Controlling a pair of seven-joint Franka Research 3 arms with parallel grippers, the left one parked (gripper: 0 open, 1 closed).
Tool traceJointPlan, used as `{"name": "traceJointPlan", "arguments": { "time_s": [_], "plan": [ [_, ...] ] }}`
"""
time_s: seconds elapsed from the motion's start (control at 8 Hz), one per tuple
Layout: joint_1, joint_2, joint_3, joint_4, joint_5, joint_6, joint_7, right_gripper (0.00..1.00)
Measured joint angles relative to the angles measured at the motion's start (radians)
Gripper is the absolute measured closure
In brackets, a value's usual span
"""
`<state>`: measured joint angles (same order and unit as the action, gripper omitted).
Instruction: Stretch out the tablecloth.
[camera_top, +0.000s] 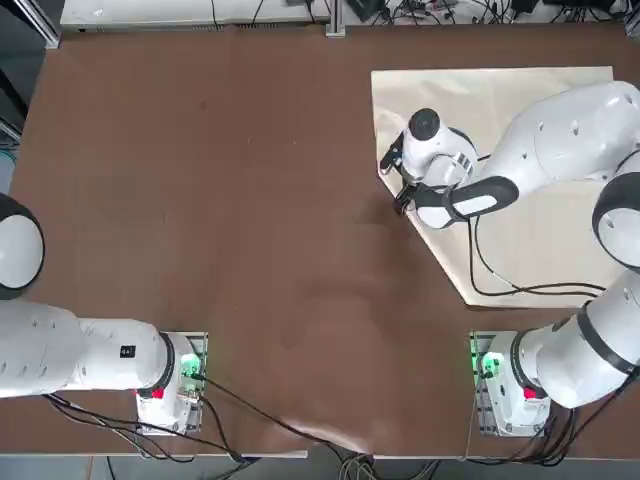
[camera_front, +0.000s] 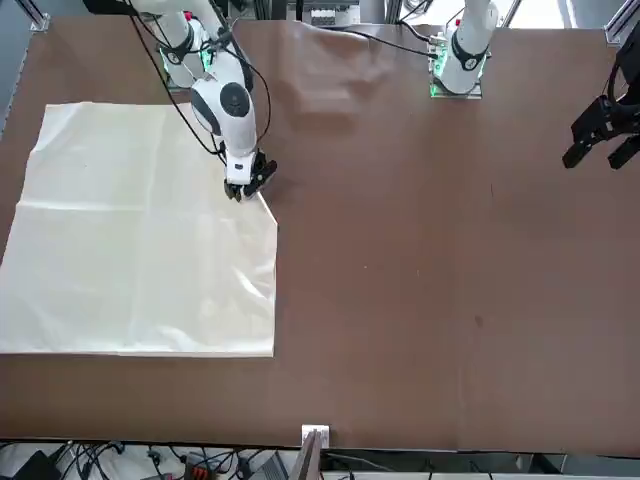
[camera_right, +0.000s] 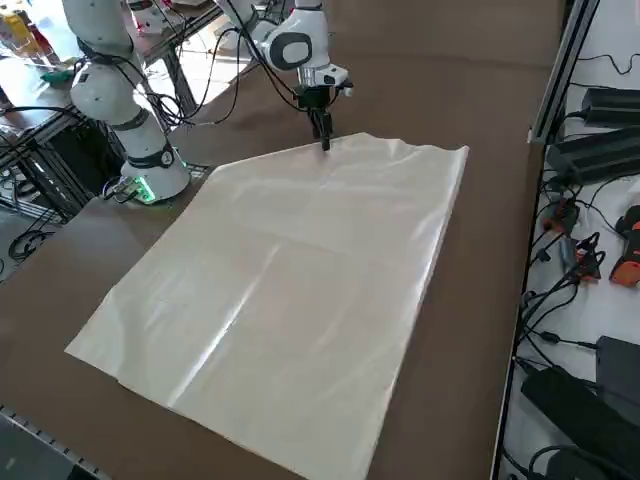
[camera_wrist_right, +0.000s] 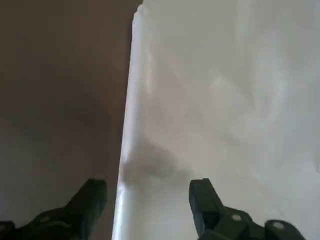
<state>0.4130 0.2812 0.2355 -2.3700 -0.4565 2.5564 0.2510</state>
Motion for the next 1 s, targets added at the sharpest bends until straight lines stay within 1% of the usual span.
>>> {"name": "traceJointPlan", "arguments": {
  "time_s": [0.12, 0.38, 0.5, 0.75, 0.88, 1.0],
  "plan": [
    [0.001, 0.008, -0.001, 0.000, -0.061, 0.001, 0.053, 0.00],
    [-0.016, 0.016, -0.010, 0.000, -0.122, 0.006, 0.072, 0.05],
    [-0.031, 0.016, -0.012, 0.000, -0.143, 0.010, 0.072, 0.18],
    [-0.044, 0.015, -0.013, 0.004, -0.153, 0.015, 0.072, 0.62],
    [-0.044, 0.014, -0.013, 0.008, -0.154, 0.016, 0.073, 0.81],
    [-0.044, 0.013, -0.013, 0.016, -0.153, 0.016, 0.083, 0.90]
  ]
}}
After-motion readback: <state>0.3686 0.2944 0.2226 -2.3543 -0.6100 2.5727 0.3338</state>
